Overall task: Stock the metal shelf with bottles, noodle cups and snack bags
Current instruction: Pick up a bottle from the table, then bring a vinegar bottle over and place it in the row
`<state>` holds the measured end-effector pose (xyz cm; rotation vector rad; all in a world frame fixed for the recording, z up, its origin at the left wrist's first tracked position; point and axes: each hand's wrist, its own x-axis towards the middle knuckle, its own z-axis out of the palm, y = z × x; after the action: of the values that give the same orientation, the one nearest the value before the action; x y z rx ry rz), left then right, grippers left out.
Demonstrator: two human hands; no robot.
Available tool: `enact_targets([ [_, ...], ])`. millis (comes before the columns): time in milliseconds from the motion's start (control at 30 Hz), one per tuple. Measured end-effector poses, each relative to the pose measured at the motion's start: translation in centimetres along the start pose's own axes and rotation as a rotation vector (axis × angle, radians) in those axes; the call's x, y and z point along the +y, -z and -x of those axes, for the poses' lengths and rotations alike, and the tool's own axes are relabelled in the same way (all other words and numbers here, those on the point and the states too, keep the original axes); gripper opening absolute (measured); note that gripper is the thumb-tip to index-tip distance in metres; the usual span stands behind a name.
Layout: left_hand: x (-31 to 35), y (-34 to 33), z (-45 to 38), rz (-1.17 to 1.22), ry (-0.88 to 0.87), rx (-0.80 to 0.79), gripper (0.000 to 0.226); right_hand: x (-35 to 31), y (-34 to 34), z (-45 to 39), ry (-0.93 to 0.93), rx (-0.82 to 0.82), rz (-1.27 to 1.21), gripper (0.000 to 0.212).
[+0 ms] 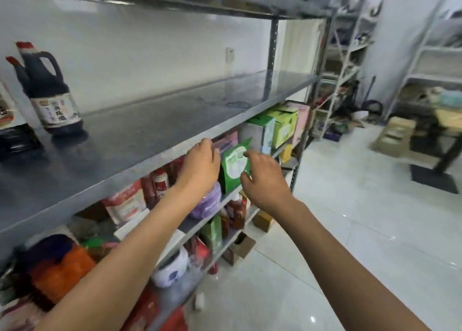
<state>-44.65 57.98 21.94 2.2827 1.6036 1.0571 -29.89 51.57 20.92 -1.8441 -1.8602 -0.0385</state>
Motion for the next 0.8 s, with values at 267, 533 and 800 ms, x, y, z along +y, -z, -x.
enact_targets([
  [267,15.5,-10.1,7.1,0.167,-0.479,-0.244,0.019,10.3,7.0,13.3,-0.344,0.157,0.003,0.045],
  [533,33.2,-18.2,17.5,0.327,-0.722,-0.493,0.032,21.0,15.7,29.9,-0.752,0.32,0.042,0.05],
  [800,48.7,-23.8,32.1,0.433,-0.988,-0.809,0.028,28.3,21.1,47.5,-1.222,0.554,-0.067,0.034],
])
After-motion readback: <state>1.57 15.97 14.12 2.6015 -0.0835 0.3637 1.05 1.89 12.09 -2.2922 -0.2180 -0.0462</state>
